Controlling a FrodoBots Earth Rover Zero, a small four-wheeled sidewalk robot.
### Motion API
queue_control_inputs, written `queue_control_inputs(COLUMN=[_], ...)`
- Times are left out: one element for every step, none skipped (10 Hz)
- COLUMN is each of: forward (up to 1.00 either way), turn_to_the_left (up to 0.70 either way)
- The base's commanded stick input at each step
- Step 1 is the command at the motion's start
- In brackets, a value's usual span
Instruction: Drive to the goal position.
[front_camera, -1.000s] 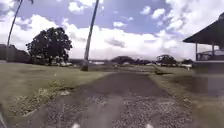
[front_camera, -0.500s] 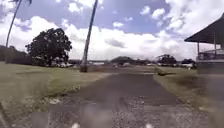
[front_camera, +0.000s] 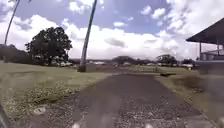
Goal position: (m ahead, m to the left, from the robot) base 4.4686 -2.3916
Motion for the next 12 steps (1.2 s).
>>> queue_control_inputs(forward=[0.7,0.7,0.7,0.7,0.7,0.7,0.7,0.7,0.7,0.7,0.7,0.7], turn_to_the_left=[-0.35,-0.35,-0.35,-0.35,-0.35,-0.35,-0.35,-0.35,-0.35,-0.35,-0.35,-0.35])
